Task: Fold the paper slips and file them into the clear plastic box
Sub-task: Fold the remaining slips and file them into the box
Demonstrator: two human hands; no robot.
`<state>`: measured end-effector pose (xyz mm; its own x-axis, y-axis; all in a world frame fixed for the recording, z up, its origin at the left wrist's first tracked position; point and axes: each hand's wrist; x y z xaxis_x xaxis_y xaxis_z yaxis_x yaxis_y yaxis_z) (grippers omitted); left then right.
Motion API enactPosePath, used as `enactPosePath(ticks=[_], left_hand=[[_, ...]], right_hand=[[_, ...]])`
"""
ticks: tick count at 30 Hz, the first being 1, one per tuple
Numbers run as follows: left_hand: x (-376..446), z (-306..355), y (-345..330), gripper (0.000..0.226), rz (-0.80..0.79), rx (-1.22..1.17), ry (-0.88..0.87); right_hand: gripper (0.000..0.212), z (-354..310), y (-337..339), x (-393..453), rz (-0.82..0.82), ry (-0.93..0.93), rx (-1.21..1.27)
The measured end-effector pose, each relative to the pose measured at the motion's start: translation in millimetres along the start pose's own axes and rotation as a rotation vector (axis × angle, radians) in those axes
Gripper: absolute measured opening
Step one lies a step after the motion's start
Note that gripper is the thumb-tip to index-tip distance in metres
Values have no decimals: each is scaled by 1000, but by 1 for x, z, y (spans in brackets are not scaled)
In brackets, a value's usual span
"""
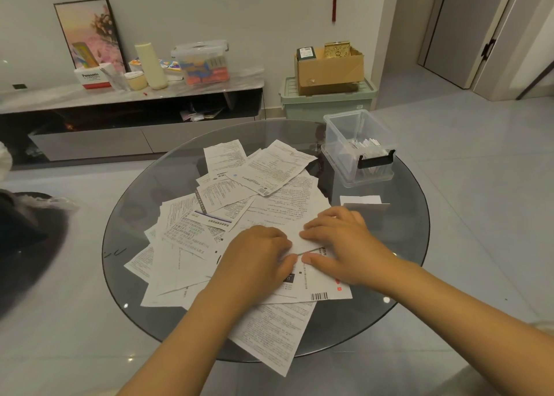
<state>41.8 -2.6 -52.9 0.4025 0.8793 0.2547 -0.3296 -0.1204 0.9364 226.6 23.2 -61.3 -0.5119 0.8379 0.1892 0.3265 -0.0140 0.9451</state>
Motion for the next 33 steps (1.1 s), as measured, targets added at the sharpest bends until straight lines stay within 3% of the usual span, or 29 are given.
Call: enactPosePath(ticks=[6,9,14,19,26,33], left_hand=[[-4,7,6,21,123,-108,115],[-6,9,7,14,69,-192,173],[-5,5,-2,31,4,-209,209],[-1,-1,-5,31,21,-261,290],[-3,-12,3,29,-56,-249,358],[-3,-8,9,22,-99,-287,385]], right_hand=[[34,-5,1,-3,107,-10,88],[24,-6,1,-4,97,-46,106],[15,-7,-2,-1,42,-125,149],[39,-11,-1,2,11,-131,133],[36,-6,8,2,-101,-158,51],[30,-11,9,-1,-94,-160,59]])
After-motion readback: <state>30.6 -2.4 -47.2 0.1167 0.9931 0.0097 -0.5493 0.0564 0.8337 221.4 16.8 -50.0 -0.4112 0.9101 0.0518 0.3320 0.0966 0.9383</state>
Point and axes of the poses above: each hand's wrist, its own x-axis towards the middle knuckle, its own y-axis out of the back of the hand, z = x × y, and after that the axes turned 2 degrees about -x, right-handed
